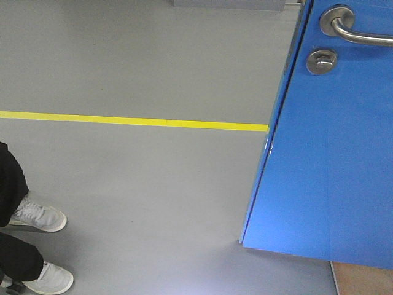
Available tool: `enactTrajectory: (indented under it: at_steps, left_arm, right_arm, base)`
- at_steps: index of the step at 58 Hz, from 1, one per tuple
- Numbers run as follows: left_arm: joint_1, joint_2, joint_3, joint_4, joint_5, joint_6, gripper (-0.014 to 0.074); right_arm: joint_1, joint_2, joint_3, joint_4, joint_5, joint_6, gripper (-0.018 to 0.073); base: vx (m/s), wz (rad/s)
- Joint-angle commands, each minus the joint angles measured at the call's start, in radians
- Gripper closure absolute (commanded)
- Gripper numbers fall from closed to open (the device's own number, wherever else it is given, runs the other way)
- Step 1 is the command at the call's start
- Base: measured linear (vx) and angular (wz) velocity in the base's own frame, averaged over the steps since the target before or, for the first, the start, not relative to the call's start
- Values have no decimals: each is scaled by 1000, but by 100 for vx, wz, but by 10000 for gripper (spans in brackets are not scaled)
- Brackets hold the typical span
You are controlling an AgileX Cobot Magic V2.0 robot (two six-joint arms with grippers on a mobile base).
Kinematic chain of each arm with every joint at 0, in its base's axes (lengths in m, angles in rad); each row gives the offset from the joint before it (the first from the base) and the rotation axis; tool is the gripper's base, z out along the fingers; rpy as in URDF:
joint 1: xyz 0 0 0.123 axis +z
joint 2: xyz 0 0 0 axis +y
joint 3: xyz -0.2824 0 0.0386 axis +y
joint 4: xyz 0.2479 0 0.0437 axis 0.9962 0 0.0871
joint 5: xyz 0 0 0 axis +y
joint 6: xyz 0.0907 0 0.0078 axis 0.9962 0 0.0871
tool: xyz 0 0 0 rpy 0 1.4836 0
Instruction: Move to blue door and open it
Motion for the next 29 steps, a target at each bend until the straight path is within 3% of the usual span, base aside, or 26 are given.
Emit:
enactTrajectory:
  at_steps: [1,19,29]
  left_arm:
    - [-7,-13,-26,-2,-85,-7,524]
    - [-7,-13,-26,-2,-85,-7,524]
    - [-7,-13,-26,-2,-85,-7,524]
  right_arm:
    - [1,-131,222,-6,-141,-67,547]
    - [1,-591,810,-5,-214,-412,547]
    - [1,-776,1024,-6,-222,-491,547]
  base:
    - [0,0]
    - [0,0]
    - [0,0]
